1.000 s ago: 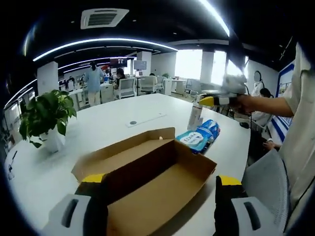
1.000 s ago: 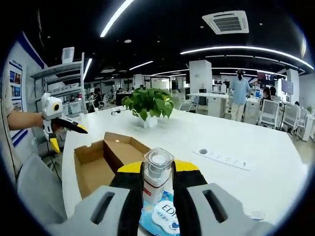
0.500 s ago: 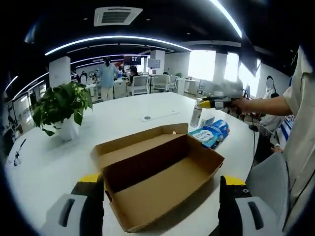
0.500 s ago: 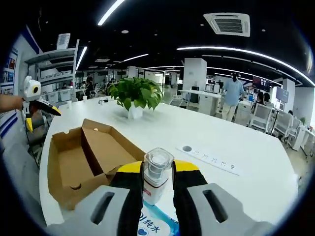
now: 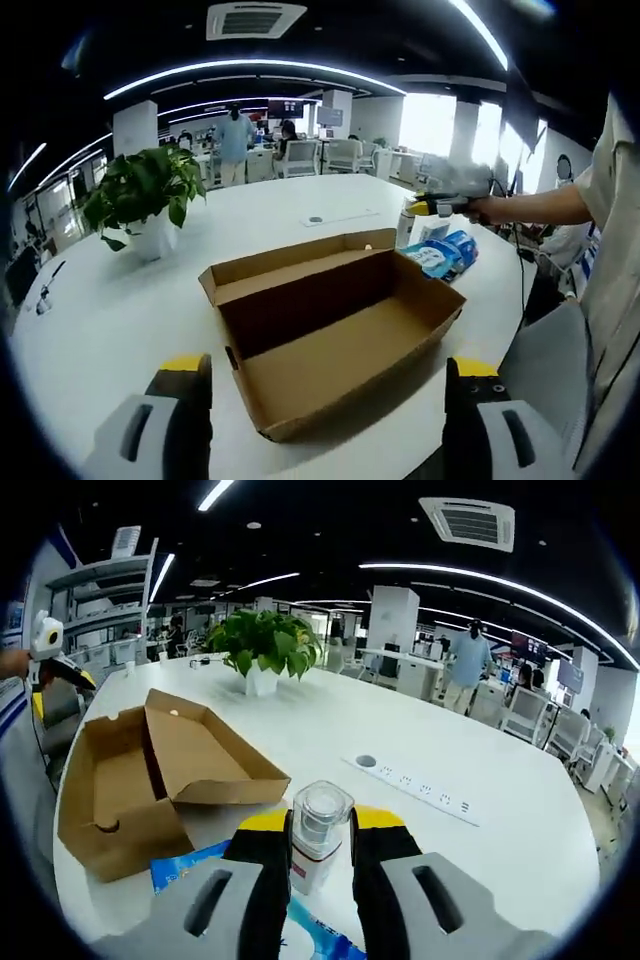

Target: Operate the shoe box by opening the lid, removing the specified soft item, and placing it in the target area until the item is outside and the box remains undamaged.

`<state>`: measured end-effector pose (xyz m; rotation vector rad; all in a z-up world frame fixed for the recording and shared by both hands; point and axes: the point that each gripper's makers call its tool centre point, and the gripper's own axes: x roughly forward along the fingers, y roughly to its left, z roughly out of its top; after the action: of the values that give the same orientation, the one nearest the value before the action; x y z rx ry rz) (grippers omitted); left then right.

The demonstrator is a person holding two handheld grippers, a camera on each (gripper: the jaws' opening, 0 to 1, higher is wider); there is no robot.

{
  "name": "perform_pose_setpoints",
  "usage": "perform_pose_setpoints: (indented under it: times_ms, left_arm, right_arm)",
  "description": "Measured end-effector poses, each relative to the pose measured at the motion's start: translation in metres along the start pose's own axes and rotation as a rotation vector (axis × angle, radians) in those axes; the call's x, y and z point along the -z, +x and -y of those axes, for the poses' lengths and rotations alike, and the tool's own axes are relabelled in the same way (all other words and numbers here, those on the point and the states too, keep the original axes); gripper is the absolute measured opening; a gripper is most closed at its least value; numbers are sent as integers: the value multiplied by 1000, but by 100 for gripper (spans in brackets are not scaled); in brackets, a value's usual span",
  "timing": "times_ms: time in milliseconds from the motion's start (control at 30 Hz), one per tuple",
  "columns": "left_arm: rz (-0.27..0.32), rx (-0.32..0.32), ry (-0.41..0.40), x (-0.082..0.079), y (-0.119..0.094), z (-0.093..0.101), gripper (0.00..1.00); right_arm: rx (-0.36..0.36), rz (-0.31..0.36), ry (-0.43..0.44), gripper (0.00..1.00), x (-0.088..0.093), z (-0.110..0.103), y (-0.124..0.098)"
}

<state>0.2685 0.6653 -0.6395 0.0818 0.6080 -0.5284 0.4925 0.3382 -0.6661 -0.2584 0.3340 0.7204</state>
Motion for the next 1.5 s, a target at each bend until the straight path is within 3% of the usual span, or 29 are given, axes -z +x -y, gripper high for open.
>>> perform_pose_setpoints:
  times_ms: [300,567,767,1000,1500]
  left_arm:
    - [-16,-15,-19,8,-1,-3,96]
    - [-28,-17,-21,13,1,-1,94]
    - [-28,-29,-31,14,0,-4,89]
    - [-42,-30,-39,19,0,-4,88]
    - [-70,-78,-26,25,2,-15,78]
  right_arm:
    - [-7,-53,-18,20,22,-1,-1]
    - [3,-59,-13,20,25,0,-5]
    - [6,-66,-79,20,25,2,-5]
    - [5,-72,-46,20,24,1,-3]
    - [19,-106,-76,21,26,-4,-9]
